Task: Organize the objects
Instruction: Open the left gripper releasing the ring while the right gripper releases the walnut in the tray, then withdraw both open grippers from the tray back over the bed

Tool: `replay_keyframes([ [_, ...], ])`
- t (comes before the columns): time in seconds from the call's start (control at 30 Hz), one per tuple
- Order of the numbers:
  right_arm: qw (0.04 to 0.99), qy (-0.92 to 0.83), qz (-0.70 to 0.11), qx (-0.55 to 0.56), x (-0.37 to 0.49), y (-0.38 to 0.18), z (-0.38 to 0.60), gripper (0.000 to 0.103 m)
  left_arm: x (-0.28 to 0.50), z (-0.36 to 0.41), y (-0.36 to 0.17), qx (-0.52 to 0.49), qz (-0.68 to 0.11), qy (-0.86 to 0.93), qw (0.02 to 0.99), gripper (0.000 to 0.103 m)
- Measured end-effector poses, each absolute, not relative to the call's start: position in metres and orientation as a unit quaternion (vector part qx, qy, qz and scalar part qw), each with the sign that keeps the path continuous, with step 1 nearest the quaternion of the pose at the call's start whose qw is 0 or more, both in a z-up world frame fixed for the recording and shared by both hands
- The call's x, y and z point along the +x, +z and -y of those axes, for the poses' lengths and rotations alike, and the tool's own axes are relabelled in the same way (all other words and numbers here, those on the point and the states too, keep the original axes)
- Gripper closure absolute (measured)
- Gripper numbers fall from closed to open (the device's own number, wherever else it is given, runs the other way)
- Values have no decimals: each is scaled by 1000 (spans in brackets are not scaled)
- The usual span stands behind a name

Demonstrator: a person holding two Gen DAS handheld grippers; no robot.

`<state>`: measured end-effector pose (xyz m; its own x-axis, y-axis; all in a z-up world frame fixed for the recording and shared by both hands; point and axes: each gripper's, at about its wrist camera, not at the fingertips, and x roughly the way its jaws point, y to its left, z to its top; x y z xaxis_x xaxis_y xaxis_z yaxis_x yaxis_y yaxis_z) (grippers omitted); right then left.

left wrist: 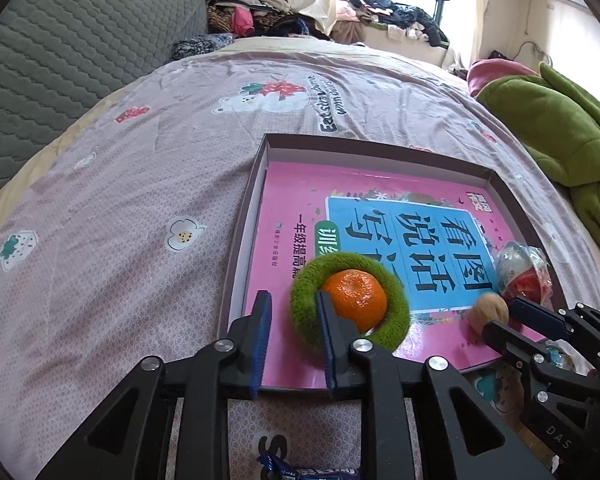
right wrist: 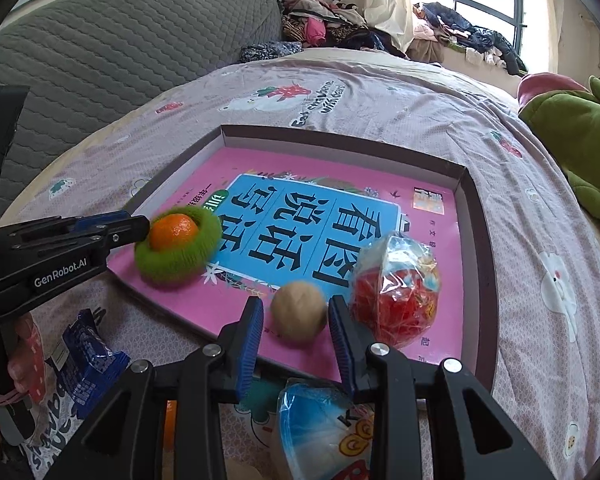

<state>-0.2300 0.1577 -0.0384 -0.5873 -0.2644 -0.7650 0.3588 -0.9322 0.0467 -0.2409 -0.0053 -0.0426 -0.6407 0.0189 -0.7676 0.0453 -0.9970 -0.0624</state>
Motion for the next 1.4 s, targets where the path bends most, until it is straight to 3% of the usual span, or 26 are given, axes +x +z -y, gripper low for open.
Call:
replay_keyframes([
  [0.13, 178, -890, -53, 417, -228, -36, -159, 63, -239, 5, -40, 420, -39, -906, 6, 74],
  [0.37, 176, -892, -45, 413, -226, -33, -160, 61, -235, 7, -36, 417, -43, -908, 5, 72],
  [0.5, 174, -894, -40, 412, -226, -32, -161, 60, -233, 7, -34, 413, -44, -910, 4, 61],
  [0.7, 173, -893, -39, 413, -225, -33, -161, 60, -230, 5, -33, 413, -43, -910, 0, 60],
  [0.83, 172, -894, -38, 412, -225, -33, -162, 60, -227, 4, -32, 411, -42, -911, -2, 49],
  [1.4, 155, -899, -34, 407, -219, -23, -170, 56, -219, -1, -27, 414, -31, -910, -4, 38],
])
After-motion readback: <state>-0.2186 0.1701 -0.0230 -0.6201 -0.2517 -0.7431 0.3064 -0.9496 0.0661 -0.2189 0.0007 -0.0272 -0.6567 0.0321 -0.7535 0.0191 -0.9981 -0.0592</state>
